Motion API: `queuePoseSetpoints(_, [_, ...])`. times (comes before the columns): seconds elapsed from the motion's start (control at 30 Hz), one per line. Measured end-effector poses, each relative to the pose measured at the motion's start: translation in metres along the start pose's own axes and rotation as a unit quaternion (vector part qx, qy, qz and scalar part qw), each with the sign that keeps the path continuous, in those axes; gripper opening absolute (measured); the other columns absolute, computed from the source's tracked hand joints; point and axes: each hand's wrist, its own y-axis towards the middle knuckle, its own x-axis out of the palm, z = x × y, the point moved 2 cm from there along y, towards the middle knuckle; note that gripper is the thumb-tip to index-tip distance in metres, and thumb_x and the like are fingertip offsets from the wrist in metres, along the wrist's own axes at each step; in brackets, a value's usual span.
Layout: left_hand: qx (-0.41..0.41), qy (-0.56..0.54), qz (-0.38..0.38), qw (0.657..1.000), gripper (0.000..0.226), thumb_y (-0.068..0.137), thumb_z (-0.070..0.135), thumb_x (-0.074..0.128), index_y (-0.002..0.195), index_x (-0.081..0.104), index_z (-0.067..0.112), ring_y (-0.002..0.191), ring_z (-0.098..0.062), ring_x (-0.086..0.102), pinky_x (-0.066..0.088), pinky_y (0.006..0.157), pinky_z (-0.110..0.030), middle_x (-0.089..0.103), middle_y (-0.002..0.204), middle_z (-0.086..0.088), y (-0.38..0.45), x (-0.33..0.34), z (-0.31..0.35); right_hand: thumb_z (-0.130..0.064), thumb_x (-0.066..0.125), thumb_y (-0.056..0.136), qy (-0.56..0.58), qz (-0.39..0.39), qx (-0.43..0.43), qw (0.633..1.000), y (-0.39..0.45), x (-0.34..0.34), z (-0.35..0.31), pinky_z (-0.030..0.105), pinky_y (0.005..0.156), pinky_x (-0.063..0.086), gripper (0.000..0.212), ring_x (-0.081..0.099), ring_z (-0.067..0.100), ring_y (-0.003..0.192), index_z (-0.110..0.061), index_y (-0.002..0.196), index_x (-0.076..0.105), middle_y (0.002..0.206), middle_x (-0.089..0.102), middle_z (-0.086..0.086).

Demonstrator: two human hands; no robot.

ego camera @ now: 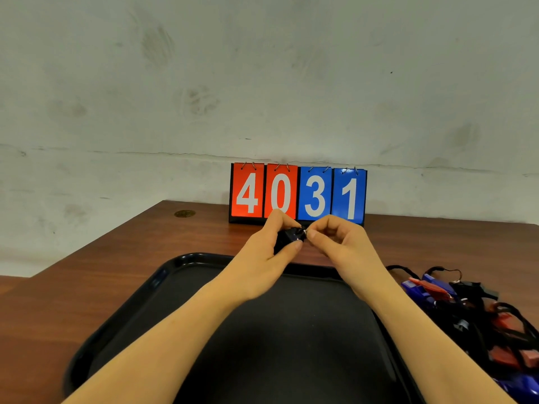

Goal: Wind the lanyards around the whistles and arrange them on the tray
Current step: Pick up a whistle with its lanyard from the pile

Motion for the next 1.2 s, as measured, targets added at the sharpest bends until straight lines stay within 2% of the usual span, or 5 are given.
queuePoseSetpoints(0.13, [0.017,0.02,0.024,0.999,0.019,0.09,0.02,0.057,0.103,0.048,0.03,0.096,0.009,0.053,0.04,0.078,0.0,0.058,0.1,0.017,0.002,-0.002,-0.004,-0.012,0.057,0.087,-0.116,0.029,-0.022,0.993,0.0,0.004,0.002,0.007,0.064,0.043,0.018,0.053,0.004,0.071,-0.026,0.077,0.054,0.076,0.058,-0.008])
queuePoseSetpoints(0.27, [0.015,0.025,0.035,0.999,0.02,0.088,0.019,0.06,0.098,0.05,0.032,0.097,0.011,0.052,0.039,0.078,0.002,0.06,0.099,0.017,0.002,-0.004,-0.006,-0.014,0.059,0.086,-0.202,0.021,-0.042,0.978,0.003,0.009,0.001,0.016,0.063,0.044,0.02,0.051,0.006,0.067,-0.03,0.077,0.049,0.075,0.054,-0.011])
queuePoseSetpoints(0.7, [-0.033,0.096,-0.025,0.995,0.017,0.089,0.021,0.059,0.103,0.052,0.025,0.094,-0.001,0.054,0.041,0.071,-0.007,0.058,0.105,0.011,0.01,-0.026,-0.012,-0.013,0.062,0.083,-0.226,-0.034,-0.001,0.974,0.02,0.022,-0.004,0.009,0.06,0.04,0.005,0.05,0.003,0.067,-0.016,0.083,0.057,0.076,0.056,-0.008])
queuePoseSetpoints(1.0, [-0.095,0.157,-0.041,0.982,0.031,0.093,0.019,0.051,0.123,0.049,0.025,0.107,-0.002,0.045,0.032,0.09,-0.015,0.049,0.12,0.009,-0.028,-0.074,-0.038,-0.019,0.064,0.082,-0.21,-0.076,0.065,0.973,0.014,0.085,-0.011,0.026,0.071,0.048,0.014,0.055,0.009,0.074,-0.024,0.074,0.053,0.078,0.057,-0.005])
queuePoseSetpoints(1.2, [-0.154,0.191,0.0,0.969,0.033,0.083,0.021,0.066,0.114,0.052,0.023,0.095,-0.004,0.051,0.039,0.082,-0.016,0.053,0.109,0.01,-0.049,-0.109,-0.07,-0.016,0.059,0.083,-0.238,-0.103,0.082,0.962,0.023,0.132,-0.007,0.037,0.077,0.054,0.012,0.058,0.016,0.081,-0.025,0.076,0.056,0.084,0.06,-0.002])
